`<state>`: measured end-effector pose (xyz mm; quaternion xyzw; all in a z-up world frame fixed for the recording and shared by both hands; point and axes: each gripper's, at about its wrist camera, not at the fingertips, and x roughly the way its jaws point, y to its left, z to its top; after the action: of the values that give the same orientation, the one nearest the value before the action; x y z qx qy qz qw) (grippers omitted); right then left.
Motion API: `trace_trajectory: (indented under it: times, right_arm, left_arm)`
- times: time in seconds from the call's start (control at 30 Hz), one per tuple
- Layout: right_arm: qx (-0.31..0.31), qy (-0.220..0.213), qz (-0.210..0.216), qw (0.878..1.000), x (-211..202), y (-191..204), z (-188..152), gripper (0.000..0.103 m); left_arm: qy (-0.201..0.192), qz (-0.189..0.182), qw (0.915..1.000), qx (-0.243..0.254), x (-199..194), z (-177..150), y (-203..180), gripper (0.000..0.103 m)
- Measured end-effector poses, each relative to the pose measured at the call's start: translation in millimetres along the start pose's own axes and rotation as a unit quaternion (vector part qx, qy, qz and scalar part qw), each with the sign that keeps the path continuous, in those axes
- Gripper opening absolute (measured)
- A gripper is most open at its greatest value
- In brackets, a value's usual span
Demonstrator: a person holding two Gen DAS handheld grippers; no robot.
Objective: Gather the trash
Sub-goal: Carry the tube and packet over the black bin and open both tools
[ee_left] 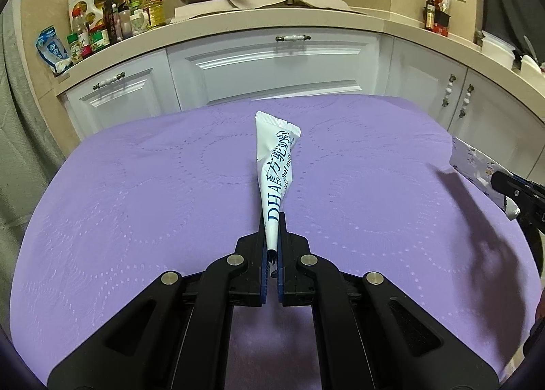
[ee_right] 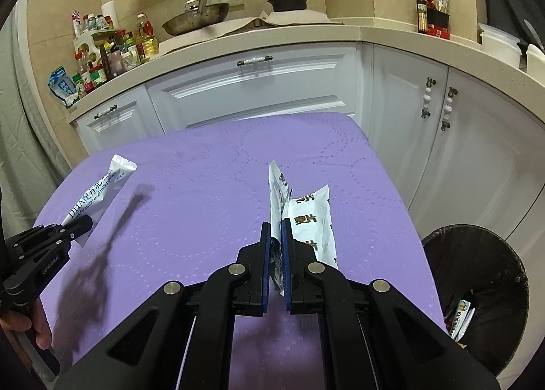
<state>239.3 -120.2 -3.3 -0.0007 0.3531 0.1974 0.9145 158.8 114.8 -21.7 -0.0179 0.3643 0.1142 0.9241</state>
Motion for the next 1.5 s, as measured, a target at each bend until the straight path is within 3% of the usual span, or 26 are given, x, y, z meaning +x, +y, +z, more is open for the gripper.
trace_trajectory:
  times: [0.17, 0.47, 0.9, 1.2, 1.5]
  right_arm:
    - [0.006, -0.016, -0.009, 1.0, -19, -9, 1, 0.007]
    - [0.036, -0.05, -0.063, 0.996, -63, -55, -4, 0.007]
    - [0.103, -0.073, -0.163, 0.978, -118, -144, -34, 0.007]
    - [0.133, -0.067, -0.181, 0.972, -119, -179, -55, 0.007]
    - [0.154, -0.058, -0.179, 0.97, -99, -203, -65, 0.007]
  left_arm:
    - [-0.01, -0.022, 0.9997, 0.008, -12, 2, -17, 0.003]
    - [-0.03, -0.091, 0.9938, 0.056, -29, 10, -87, 0.004]
    - [-0.05, -0.203, 0.9679, 0.139, -51, 8, -216, 0.003]
    - [-0.054, -0.24, 0.9531, 0.177, -49, -6, -282, 0.004]
    - [-0.036, -0.242, 0.9489, 0.199, -25, -13, -319, 0.006]
